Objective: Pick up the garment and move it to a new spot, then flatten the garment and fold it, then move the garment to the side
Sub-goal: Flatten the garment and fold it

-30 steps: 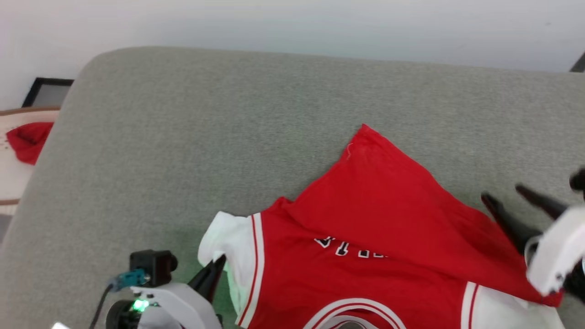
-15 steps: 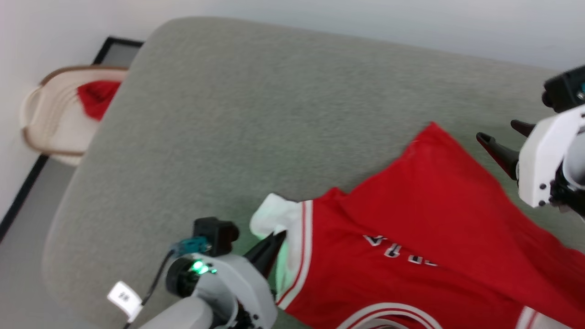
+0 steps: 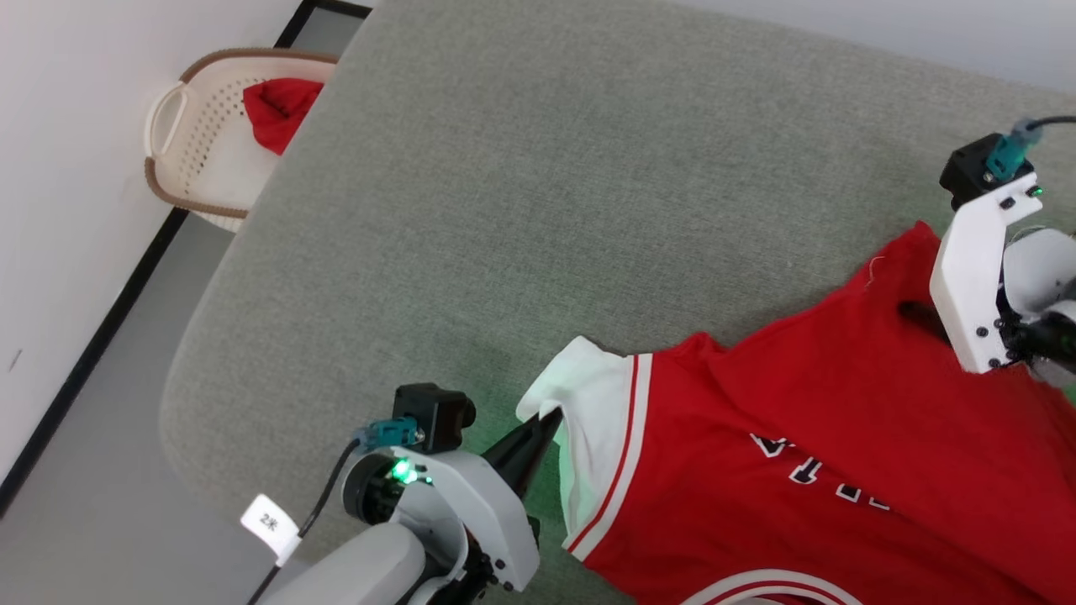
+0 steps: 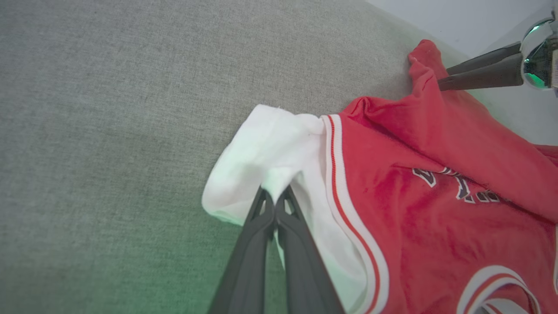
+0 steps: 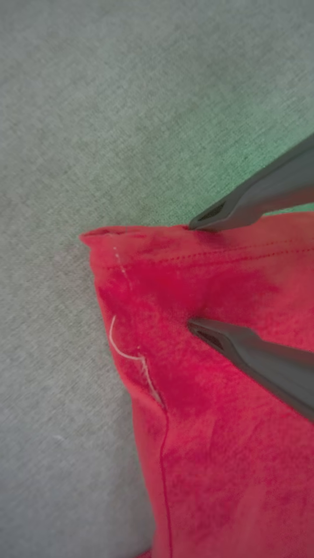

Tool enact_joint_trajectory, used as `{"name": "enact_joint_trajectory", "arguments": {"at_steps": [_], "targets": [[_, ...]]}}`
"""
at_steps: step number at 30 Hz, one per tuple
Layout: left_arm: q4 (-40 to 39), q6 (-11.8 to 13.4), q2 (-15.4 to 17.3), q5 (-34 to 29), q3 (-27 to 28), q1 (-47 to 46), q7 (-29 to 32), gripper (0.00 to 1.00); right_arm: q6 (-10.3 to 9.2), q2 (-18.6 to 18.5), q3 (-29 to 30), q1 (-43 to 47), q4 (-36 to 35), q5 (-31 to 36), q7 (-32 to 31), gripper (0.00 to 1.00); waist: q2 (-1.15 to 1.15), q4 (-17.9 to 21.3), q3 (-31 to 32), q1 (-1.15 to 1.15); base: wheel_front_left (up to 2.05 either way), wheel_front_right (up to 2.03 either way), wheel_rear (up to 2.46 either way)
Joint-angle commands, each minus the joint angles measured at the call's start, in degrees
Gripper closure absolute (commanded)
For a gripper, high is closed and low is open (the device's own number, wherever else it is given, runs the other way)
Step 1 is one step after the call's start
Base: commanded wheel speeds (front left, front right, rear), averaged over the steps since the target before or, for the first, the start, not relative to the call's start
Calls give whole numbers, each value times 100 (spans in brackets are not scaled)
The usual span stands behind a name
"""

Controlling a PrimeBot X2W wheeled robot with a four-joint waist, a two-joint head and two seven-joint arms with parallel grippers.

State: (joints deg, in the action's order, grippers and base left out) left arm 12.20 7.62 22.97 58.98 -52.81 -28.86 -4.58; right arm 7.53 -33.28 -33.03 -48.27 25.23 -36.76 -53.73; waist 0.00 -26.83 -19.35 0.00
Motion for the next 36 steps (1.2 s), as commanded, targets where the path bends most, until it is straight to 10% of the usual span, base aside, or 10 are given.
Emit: {"name": "enact_joint_trajectory", "arguments": {"at_steps": [1, 4, 5, 6, 17, 36], "targets": [[26, -26, -25, 9, 6, -58, -20, 100, -8, -56, -149, 96, 202, 28, -127, 0, 0, -34, -40, 0, 0, 0, 0], [126, -89, -72, 29, 11, -103, -51, 100, -12, -140, -405, -10, 621, 21, -523, 0, 0, -34, -54, 0, 0, 0, 0], [163, -112, -83, 33, 8, -117, -47, 100, -12, -138, -484, -44, 724, 5, -646, 73, 0, -34, -53, 0, 0, 0, 0], [196, -110, -93, 33, 8, -129, -56, 100, -12, -149, -562, -76, 810, -27, -788, 100, 0, -31, -51, 0, 0, 0, 0], [417, -233, -25, 141, 67, -258, 49, 100, -9, 205, -427, -890, 1234, -161, -363, 100, 0, 152, 90, 0, 0, 0, 0], [585, -641, 1436, -77, 459, -3202, 2426, 100, -7, 1037, -74, -2058, 1395, -605, 1761, 100, 0, 1231, 1280, 0, 0, 0, 0]]}}
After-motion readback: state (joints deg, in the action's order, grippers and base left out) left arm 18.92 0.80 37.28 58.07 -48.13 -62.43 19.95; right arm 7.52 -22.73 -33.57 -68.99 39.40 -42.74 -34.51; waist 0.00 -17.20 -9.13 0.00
